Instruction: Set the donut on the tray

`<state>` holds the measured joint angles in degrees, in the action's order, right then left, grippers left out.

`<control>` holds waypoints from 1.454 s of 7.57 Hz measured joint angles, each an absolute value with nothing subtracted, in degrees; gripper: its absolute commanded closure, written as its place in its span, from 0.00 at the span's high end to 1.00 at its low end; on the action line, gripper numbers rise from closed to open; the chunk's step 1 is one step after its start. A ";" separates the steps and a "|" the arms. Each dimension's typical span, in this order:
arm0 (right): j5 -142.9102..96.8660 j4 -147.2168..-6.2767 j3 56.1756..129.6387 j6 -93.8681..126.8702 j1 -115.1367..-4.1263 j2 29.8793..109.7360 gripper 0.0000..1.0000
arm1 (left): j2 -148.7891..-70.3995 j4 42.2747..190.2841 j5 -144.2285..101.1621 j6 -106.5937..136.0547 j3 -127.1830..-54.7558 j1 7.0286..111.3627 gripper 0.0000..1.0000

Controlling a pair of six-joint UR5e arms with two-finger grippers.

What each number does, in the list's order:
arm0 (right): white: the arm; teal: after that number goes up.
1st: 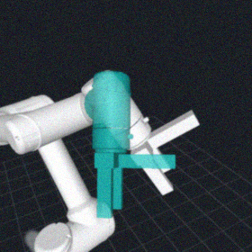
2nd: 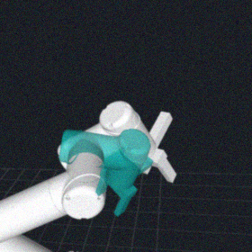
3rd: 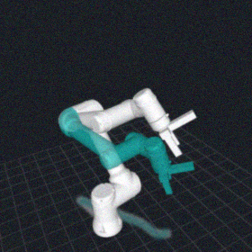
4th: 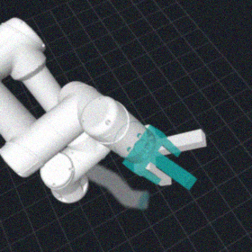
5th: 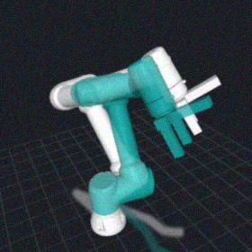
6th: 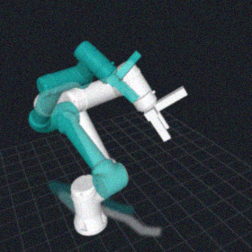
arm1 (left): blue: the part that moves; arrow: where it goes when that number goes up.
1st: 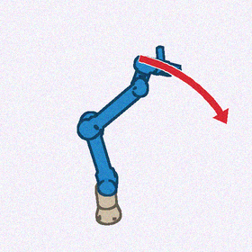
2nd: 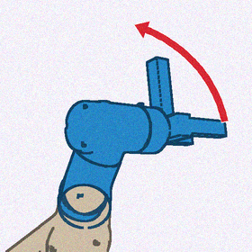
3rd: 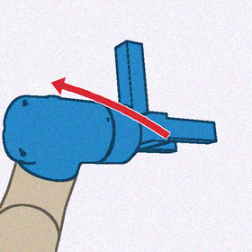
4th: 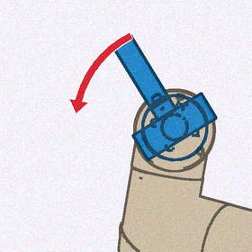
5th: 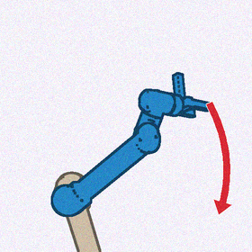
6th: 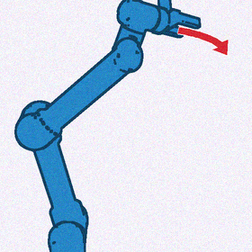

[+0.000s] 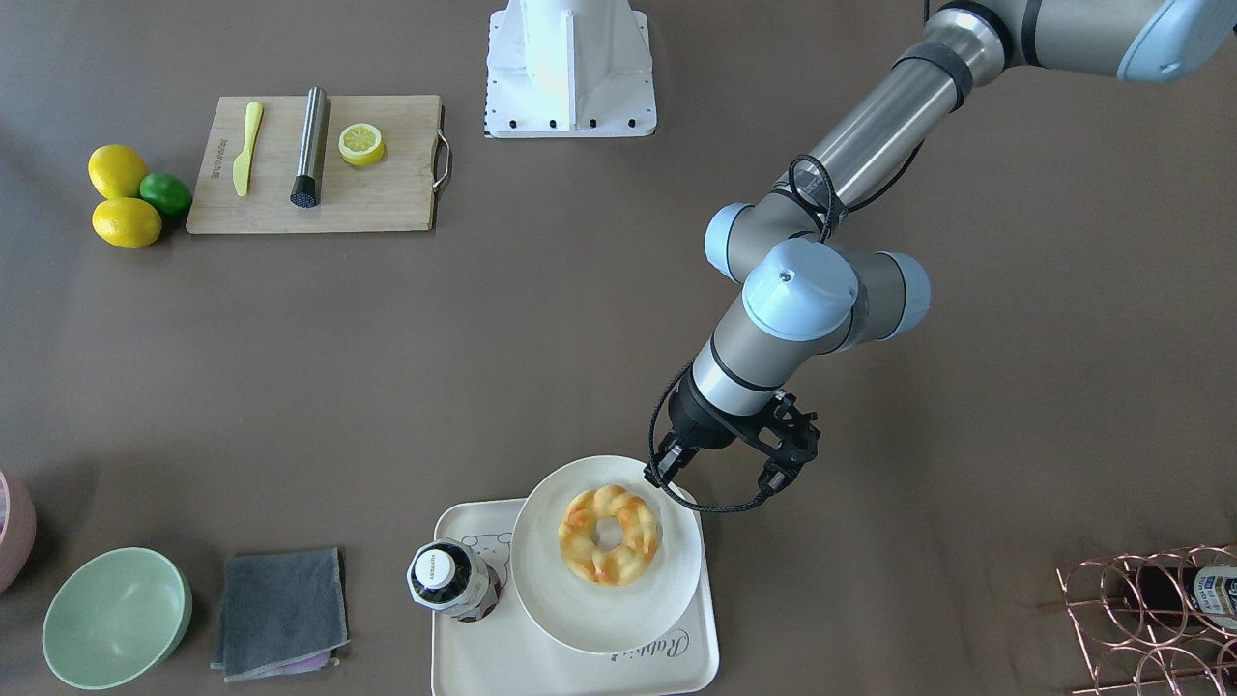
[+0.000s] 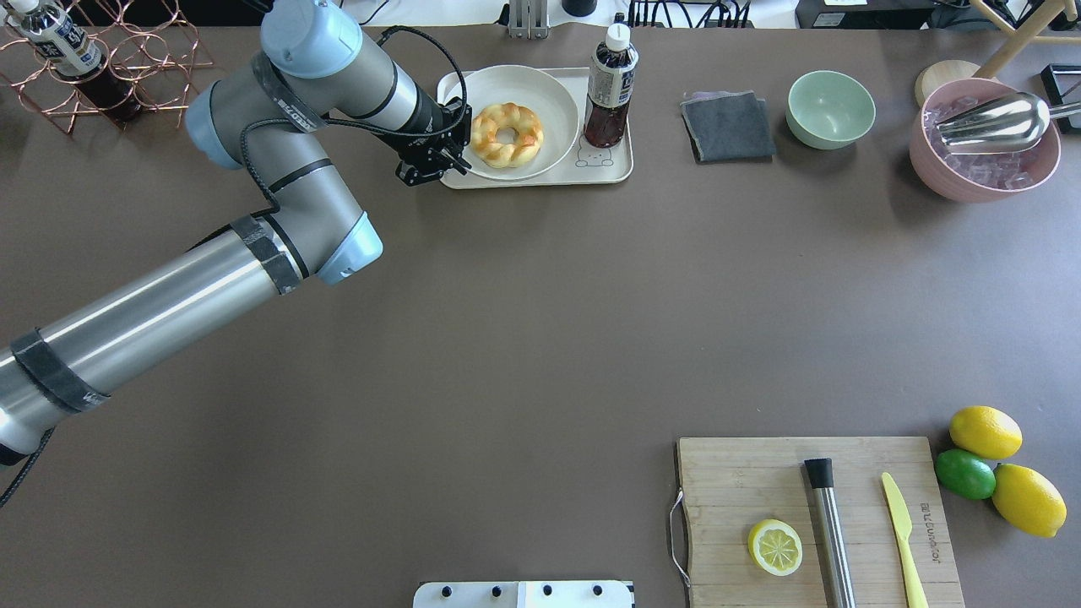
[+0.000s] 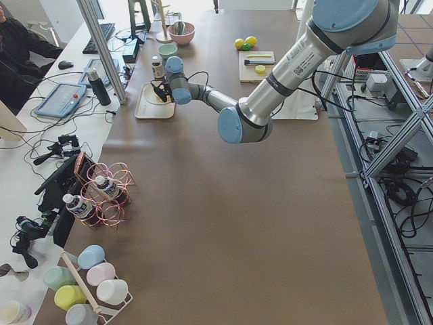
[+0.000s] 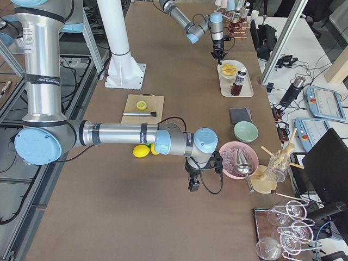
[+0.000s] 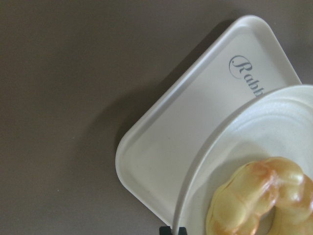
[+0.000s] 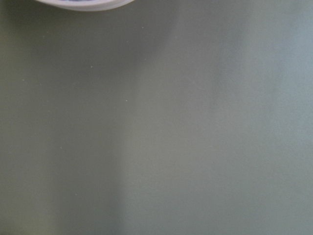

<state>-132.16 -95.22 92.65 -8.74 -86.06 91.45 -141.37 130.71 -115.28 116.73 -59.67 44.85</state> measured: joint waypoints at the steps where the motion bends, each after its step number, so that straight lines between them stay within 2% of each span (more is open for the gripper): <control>1: -132.28 -95.25 92.53 -9.17 -86.59 91.44 1.00 | -141.78 130.95 -113.36 117.22 -58.12 44.78 0.00; 5: -132.95 -95.19 92.54 -9.40 -87.21 91.33 1.00 | -143.95 133.76 -109.28 117.51 -52.17 44.43 0.00; 6: -132.97 -95.22 92.55 -9.40 -87.29 91.15 1.00 | -144.61 133.94 -109.10 117.37 -51.45 44.35 0.34; 7: -133.04 -95.26 92.55 -9.40 -87.35 91.04 1.00 | -145.05 134.00 -108.96 117.09 -51.14 44.27 0.98; 11: -133.88 -95.37 92.86 -9.41 -87.85 90.97 1.00 | -144.84 134.15 -104.93 110.91 -51.01 43.05 0.98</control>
<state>-133.88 -95.37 92.86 -9.41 -87.85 90.97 -144.84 134.15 -104.93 110.91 -51.01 43.05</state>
